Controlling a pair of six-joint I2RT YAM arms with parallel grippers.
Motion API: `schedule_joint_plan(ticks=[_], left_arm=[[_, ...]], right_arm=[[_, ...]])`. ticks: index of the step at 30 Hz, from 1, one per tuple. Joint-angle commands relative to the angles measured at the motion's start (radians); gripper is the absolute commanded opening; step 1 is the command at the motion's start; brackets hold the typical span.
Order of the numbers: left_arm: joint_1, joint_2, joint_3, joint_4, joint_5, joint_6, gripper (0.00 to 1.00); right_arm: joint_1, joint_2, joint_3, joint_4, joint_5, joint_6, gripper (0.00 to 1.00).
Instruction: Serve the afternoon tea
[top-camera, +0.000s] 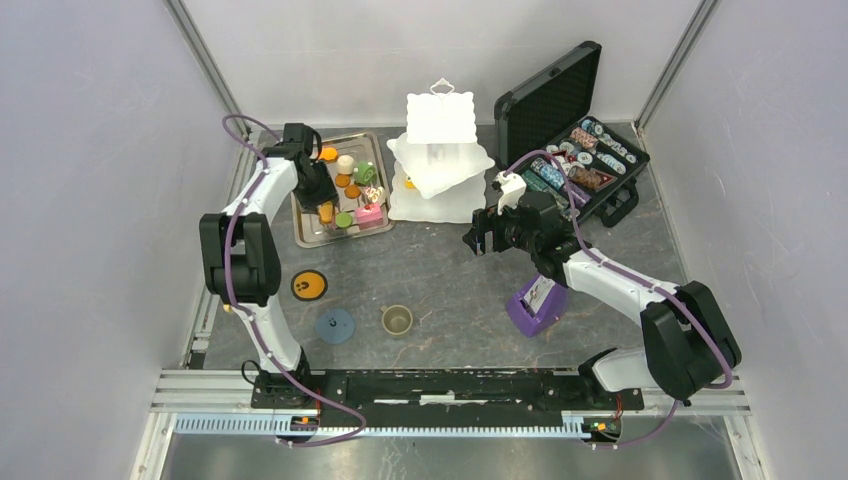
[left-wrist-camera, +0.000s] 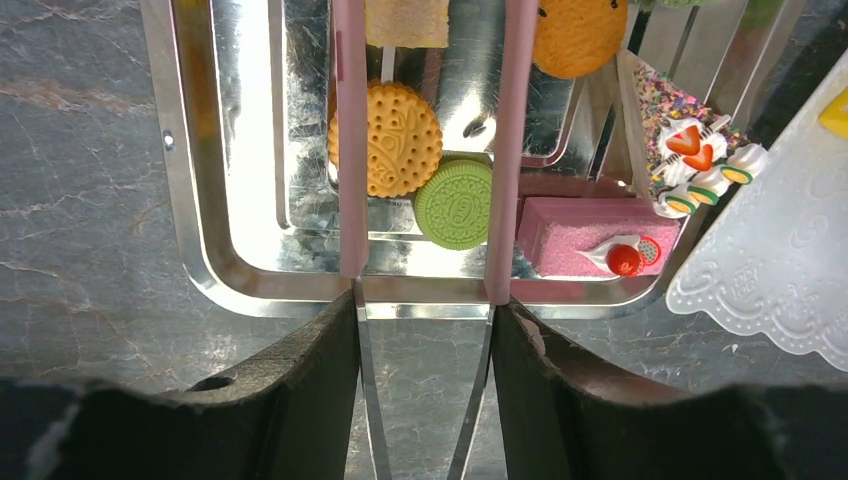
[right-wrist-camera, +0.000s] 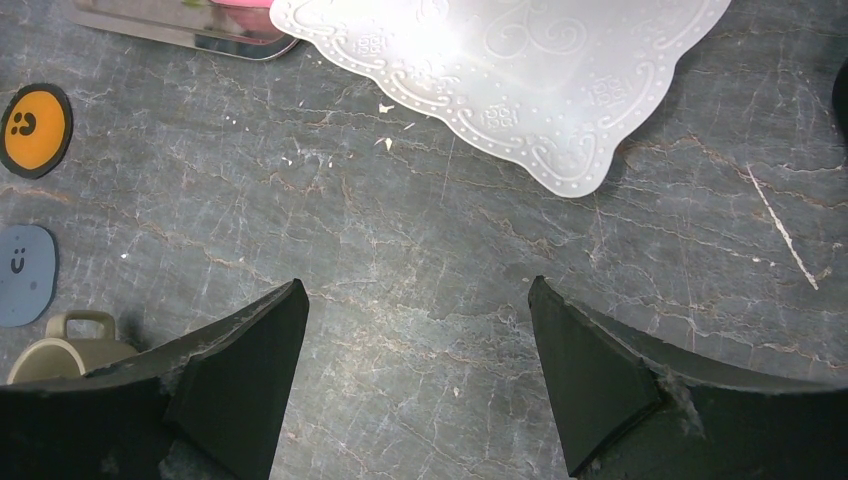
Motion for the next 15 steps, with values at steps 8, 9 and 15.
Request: schedule_joint_plan(ticks=[8,9,15], left_arm=[[0.005,-0.035,-0.041,0.065,-0.051,-0.028,0.61],[0.005,-0.042,-0.046,0.069,-0.055,-0.027,0.62],[0.007,-0.019,-0.044,0.076,-0.039,-0.022,0.63]], right_arm=[[0.006,0.006,0.032,0.018,0.006,-0.012,0.89],[0.006,0.007,0.032,0.018,0.004,-0.012,0.89],[0.006,0.009,0.032,0.020,-0.001,-0.010,0.89]])
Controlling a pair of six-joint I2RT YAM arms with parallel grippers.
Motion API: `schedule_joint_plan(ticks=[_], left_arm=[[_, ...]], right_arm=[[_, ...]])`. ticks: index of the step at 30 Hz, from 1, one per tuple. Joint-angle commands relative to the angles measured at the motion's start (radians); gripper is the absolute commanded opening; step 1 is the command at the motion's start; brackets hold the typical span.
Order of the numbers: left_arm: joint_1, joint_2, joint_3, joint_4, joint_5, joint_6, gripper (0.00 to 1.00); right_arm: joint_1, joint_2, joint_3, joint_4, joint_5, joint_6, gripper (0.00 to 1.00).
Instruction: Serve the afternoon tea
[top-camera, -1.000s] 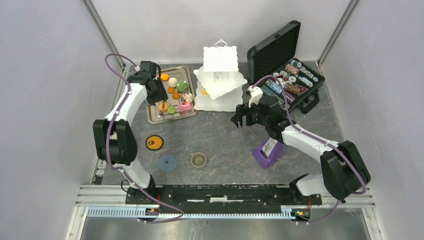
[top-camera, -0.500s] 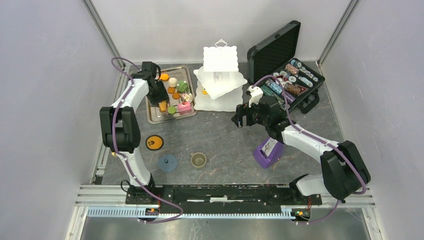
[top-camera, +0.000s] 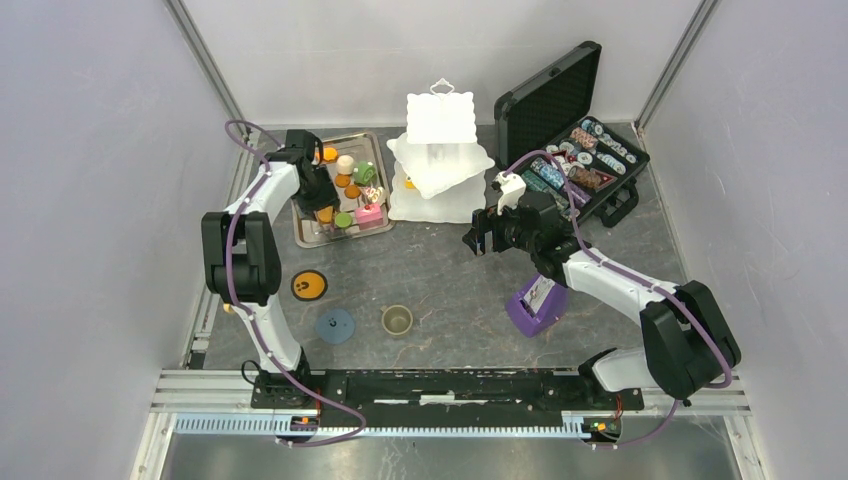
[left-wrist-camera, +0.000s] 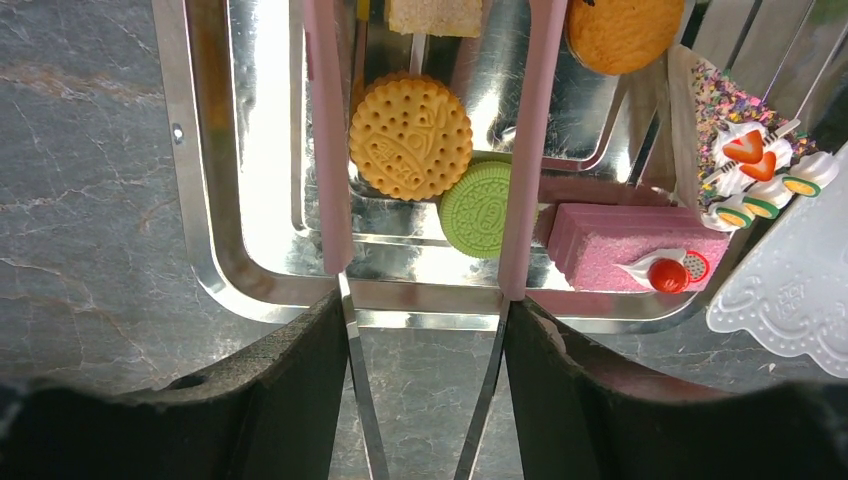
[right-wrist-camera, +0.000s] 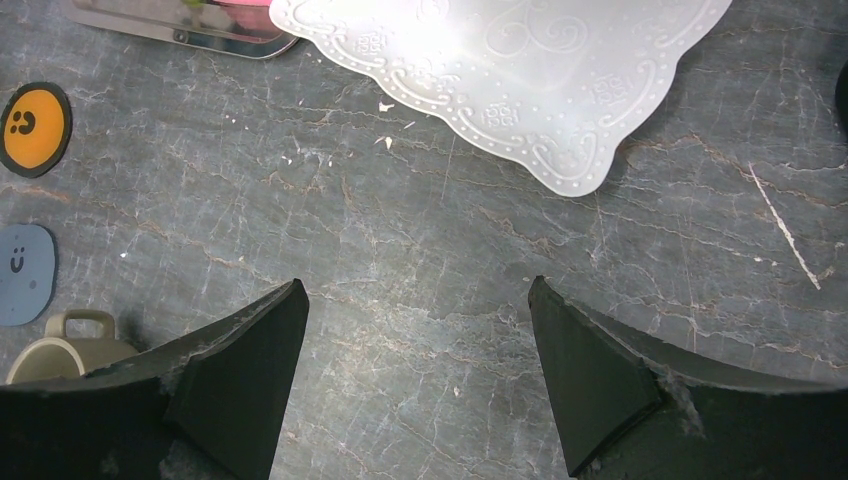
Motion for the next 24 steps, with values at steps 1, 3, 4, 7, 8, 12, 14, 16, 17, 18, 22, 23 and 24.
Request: schedule_joint_plan(ticks=[1,3,4,7,8,12,14,16,17,18,22,23,24], left_arm=[[0.007,-0.023,0.004,0.043,0.002,-0.022,0.62],[0.007,-0.010,0.007,0.047,-0.001,-0.022,0.60],[0.007,-0.004,0.009,0.047,-0.001,-0.020,0.58],[0.007,0.001,0.011,0.048,0.000,-0.019,0.50],[0.007,-0.003,0.010,0.048,0.000,-0.019,0.47],[0.007,-0.027,0.002,0.049,-0.005,-0.014,0.37],[0.007,-0.039,-0.004,0.047,-0.008,-0.011,0.34],[0.007,-0.053,-0.009,0.044,-0.009,-0.008,0.32],[0.007,-0.062,-0.012,0.043,-0.009,-0.008,0.31],[0.007,-0.075,-0.014,0.040,-0.011,-0.006,0.31],[0.007,-0.132,-0.013,0.017,0.006,0.007,0.30],[0.007,-0.147,-0.014,0.009,0.015,0.010,0.30],[0.005,-0.167,-0.015,0.001,0.029,0.016,0.30]], right_arm=[[0.006,0.006,0.032,0.020,0.001,-0.010,0.89],[0.006,0.006,0.032,0.017,0.004,-0.010,0.89],[0.006,0.005,0.032,0.017,0.004,-0.010,0.89],[0.006,0.005,0.032,0.017,0.006,-0.011,0.89],[0.006,0.004,0.032,0.017,0.006,-0.010,0.89],[0.006,0.005,0.034,0.017,0.008,-0.009,0.89],[0.006,0.006,0.034,0.017,0.007,-0.009,0.89],[0.006,0.005,0.034,0.017,0.007,-0.009,0.89],[0.006,0.003,0.034,0.016,0.007,-0.008,0.89],[0.006,0.003,0.034,0.016,0.006,-0.009,0.89],[0.006,0.003,0.036,0.009,0.010,-0.010,0.89],[0.006,0.002,0.037,0.008,0.011,-0.012,0.89],[0.006,0.001,0.038,0.007,0.015,-0.013,0.89]])
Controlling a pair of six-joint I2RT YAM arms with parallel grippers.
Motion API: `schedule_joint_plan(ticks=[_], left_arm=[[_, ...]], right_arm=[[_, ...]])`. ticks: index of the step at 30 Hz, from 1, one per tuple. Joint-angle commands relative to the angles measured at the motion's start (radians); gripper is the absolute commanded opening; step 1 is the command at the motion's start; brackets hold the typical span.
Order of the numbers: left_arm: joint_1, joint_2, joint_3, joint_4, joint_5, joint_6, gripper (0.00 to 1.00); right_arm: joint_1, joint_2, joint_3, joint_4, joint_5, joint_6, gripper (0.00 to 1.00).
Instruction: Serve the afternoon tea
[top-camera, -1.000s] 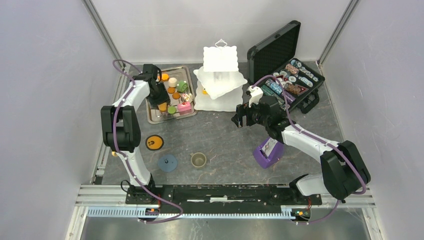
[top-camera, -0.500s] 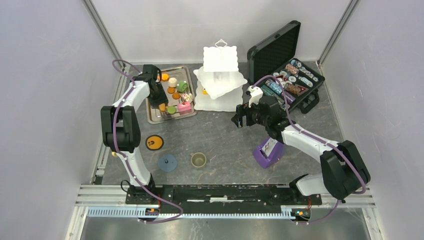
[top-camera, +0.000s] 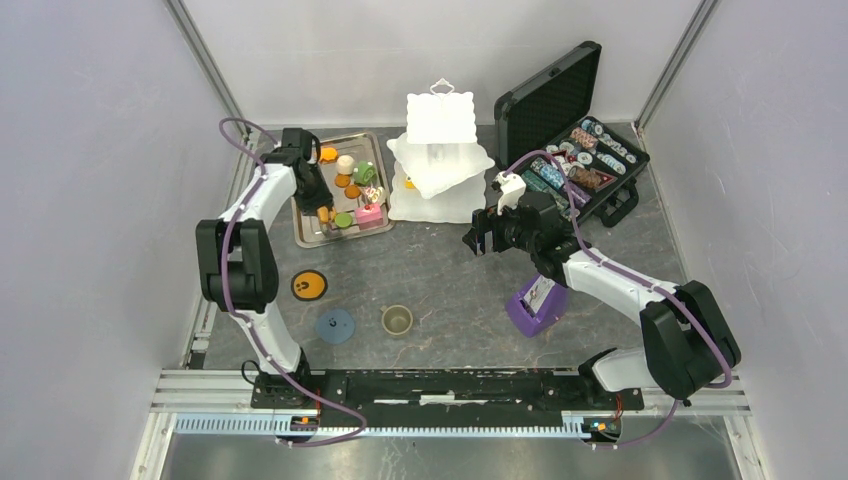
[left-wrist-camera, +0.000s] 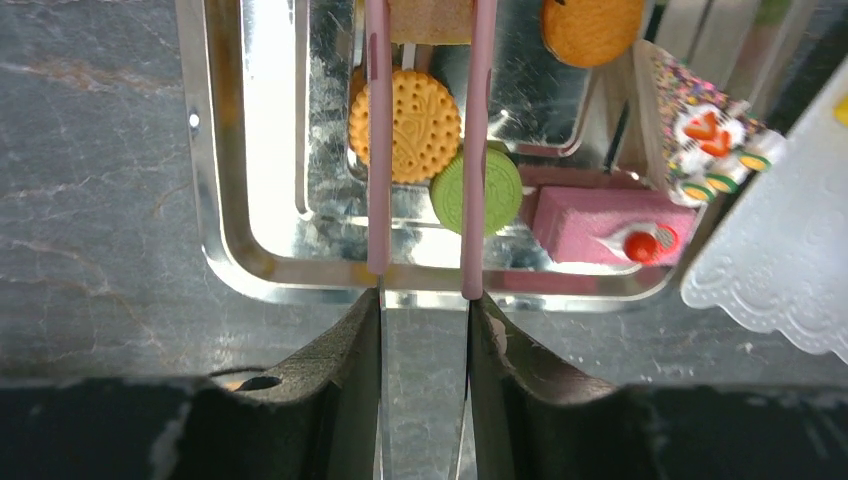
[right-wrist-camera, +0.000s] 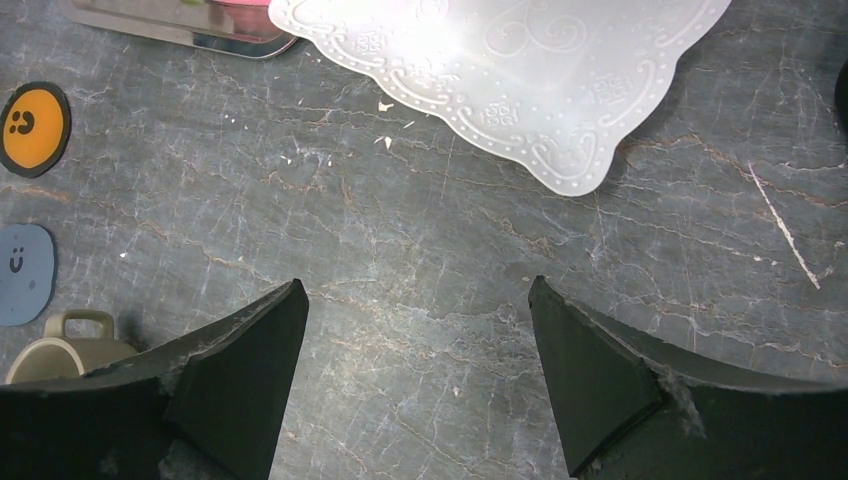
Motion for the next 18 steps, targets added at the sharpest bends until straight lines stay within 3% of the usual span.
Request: schedule_joint_plan(ticks=[1,11,18], left_arm=[[0.004,-0.143,0.003,-0.022,0.043,0.021,0.31],[-0.125,-0.426,-0.215,-0.046,0.137,0.005,0.33],[-0.424,-0.495,-0.319,-0.025,0.099,-0.125,0.33]], right_arm=[[0.006,-0.001,0.040,0.005,0.020,-0.015,0.89],[0.006,-0.054,0.082,-0.081,0.180,-0.099,0.92],[0.006,-0.116,0.081,-0.101,0.260,-0.128,0.98]])
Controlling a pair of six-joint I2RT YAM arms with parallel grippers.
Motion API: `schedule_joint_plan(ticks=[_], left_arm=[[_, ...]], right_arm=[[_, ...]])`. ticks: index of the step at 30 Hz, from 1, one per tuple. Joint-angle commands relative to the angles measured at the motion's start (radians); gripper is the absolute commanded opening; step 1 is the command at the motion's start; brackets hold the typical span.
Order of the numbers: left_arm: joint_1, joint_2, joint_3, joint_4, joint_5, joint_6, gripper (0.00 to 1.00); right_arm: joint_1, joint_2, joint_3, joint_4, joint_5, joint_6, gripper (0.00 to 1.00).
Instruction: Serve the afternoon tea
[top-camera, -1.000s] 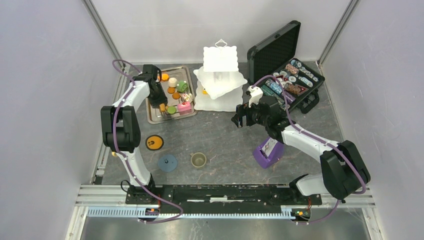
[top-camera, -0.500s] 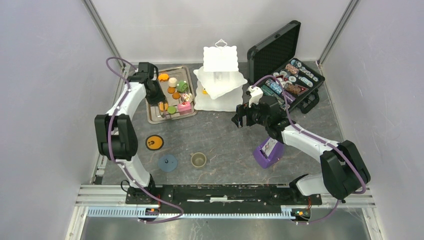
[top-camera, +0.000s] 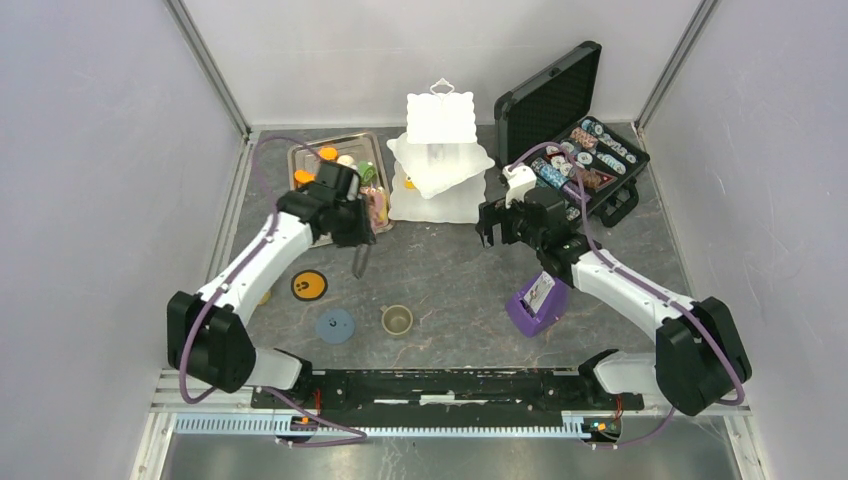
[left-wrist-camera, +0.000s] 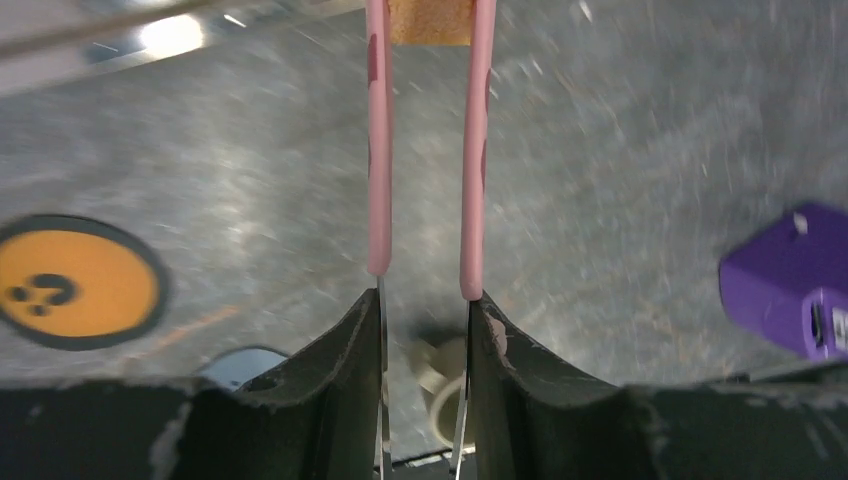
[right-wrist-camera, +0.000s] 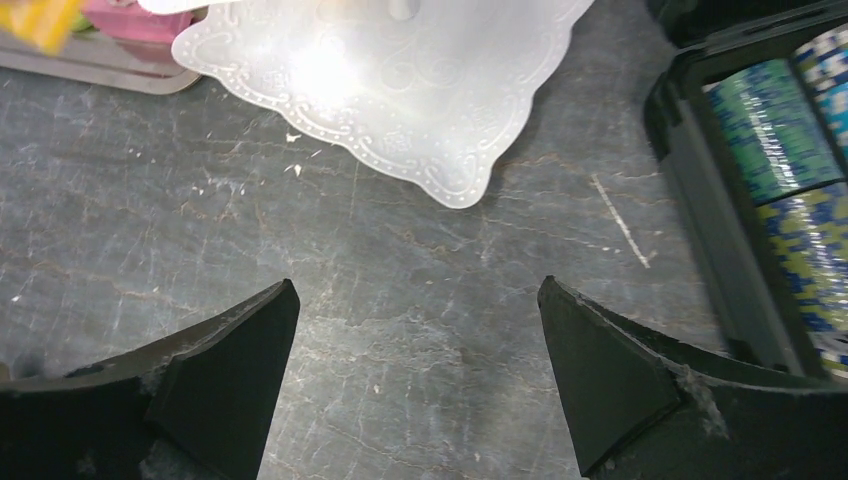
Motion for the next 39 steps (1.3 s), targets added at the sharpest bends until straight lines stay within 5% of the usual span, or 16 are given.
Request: schedule_joint_plan(ticks=[1,6,14,22,39], left_arm=[[-0.164,-0.036,-0.051,0.047,0.000,-0.135,0.33],[-0.310,0.000,-0.051,0.130,-0.036,-0.195,0.33],[-0.483,0.231,0.191,0.128,-0.223,-0.118,0.34],[-0.503,0.517,0.505,0.084,-0.278,-0.063,0.34],[-0.501,0.809,0.778,0.044,-0.393,-0.013,0.36]], right_arm=[[0.006,-0.052,0.041,-0.010,0.095,-0.041,0.98],[0.005,-0.087,0.020,-0.004,0.148,-0.045,0.98],[0.006,-0.147,-0.008,-0.004,0.284,-0.026,0.98],[0.003,-0.264,-0.103,0.027,0.564,0.032,0.98],[0.003,-0.279,-0.145,0.103,0.496,0.009,0.98]])
